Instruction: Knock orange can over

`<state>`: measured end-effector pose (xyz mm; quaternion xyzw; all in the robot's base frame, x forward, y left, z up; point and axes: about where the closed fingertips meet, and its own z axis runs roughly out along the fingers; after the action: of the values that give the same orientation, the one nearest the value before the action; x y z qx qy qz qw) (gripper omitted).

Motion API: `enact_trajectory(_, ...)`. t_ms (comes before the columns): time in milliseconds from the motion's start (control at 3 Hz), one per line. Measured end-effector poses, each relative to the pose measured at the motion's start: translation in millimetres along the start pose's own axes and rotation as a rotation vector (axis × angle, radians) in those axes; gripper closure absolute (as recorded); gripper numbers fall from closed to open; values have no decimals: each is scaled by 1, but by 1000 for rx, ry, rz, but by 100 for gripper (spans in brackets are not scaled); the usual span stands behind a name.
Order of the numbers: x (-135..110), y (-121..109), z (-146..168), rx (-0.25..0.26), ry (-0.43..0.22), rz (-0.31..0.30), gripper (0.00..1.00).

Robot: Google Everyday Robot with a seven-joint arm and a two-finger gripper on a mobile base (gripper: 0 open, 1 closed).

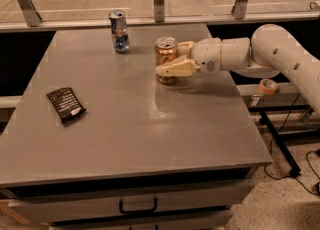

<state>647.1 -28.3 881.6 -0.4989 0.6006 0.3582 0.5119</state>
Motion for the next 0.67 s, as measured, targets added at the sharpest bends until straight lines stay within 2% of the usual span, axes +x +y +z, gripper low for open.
enact_trajectory(333,-4,0,12,-16,12,-9,65)
enact_trajectory(667,-19,4,21,-30,155,-60,88)
